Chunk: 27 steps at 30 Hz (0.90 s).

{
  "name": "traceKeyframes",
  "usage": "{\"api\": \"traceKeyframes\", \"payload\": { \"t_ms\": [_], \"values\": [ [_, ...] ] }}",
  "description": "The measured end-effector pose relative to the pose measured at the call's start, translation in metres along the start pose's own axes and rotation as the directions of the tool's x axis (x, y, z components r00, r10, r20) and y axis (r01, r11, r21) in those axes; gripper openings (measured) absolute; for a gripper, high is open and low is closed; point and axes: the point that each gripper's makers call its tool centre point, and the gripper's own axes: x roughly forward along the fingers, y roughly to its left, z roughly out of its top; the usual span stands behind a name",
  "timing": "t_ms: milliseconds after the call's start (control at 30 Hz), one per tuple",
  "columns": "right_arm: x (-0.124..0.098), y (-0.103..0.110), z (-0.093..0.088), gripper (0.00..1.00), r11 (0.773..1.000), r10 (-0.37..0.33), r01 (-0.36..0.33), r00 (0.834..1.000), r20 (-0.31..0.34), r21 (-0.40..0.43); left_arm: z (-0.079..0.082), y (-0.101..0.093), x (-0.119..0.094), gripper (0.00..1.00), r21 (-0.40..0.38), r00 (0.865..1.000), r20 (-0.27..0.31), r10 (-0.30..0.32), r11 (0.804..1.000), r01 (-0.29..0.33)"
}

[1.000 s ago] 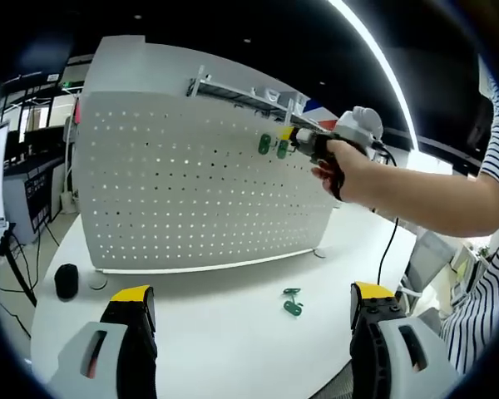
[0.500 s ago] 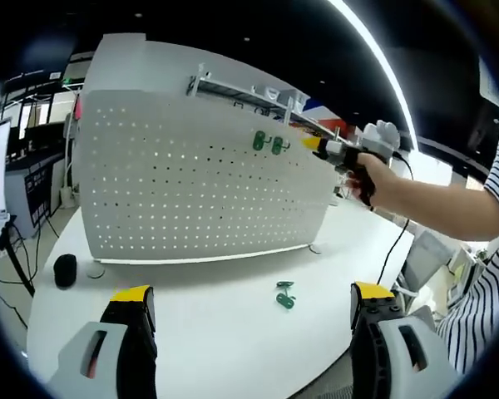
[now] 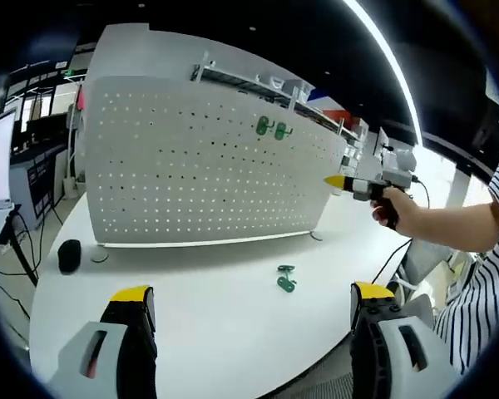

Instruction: Insert the hook assembly into the mounting plate slot until the hook locks in place.

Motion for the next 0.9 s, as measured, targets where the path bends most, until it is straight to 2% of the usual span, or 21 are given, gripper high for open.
{"api": "traceKeyframes", "payload": {
  "t_ms": [233, 300, 367, 433, 533, 633, 700, 833, 900],
  "values": [
    [-0.024, -0.003, -0.038, 0.32, 1.0, 0.013, -0.013, 0.997, -0.074, 0.001, -0.007, -0.007, 0.001, 1.0, -0.003, 1.0, -0.025, -0.012, 1.0, 0.012],
    [-0.031, 0.0, -0.053, 0.32, 0.996, 0.025, -0.016, 0.994, -0.109, 0.082, -0.011, -0.008, 0.001, 1.0, -0.001, 0.999, -0.038, -0.011, 1.0, 0.011],
    [-0.038, 0.001, -0.058, 0.31, 0.997, 0.025, -0.017, 0.994, -0.103, 0.076, -0.013, -0.01, 0.001, 1.0, -0.003, 0.999, -0.043, -0.013, 1.0, 0.013],
    [-0.045, 0.004, -0.065, 0.3, 0.998, 0.025, -0.018, 0.994, -0.11, 0.065, -0.015, -0.012, 0.001, 1.0, -0.002, 0.999, -0.049, -0.015, 1.0, 0.015],
    [-0.052, 0.014, -0.08, 0.3, 0.989, 0.076, -0.056, 0.987, -0.144, 0.137, -0.02, -0.018, 0.0, 1.0, 0.004, 0.997, -0.066, -0.026, 1.0, 0.026],
    [-0.06, 0.023, -0.094, 0.3, 0.992, 0.092, -0.074, 0.979, -0.179, 0.107, -0.024, -0.02, -0.001, 1.0, 0.007, 0.997, -0.077, -0.03, 1.0, 0.03],
    [-0.066, 0.033, -0.106, 0.3, 0.989, 0.122, -0.102, 0.97, -0.209, 0.105, -0.028, -0.022, -0.002, 1.0, 0.0, 0.996, -0.085, -0.031, 1.0, 0.031],
    [-0.076, 0.05, -0.134, 0.28, 0.983, 0.184, -0.184, 0.934, -0.305, 0.03, -0.035, -0.025, -0.004, 1.0, -0.001, 0.994, -0.102, -0.036, 0.999, 0.036],
    [-0.08, 0.056, -0.144, 0.28, 0.978, 0.204, -0.208, 0.921, -0.333, 0.024, -0.038, -0.026, -0.005, 1.0, 0.0, 0.993, -0.11, -0.038, 0.999, 0.038]
  ]
}}
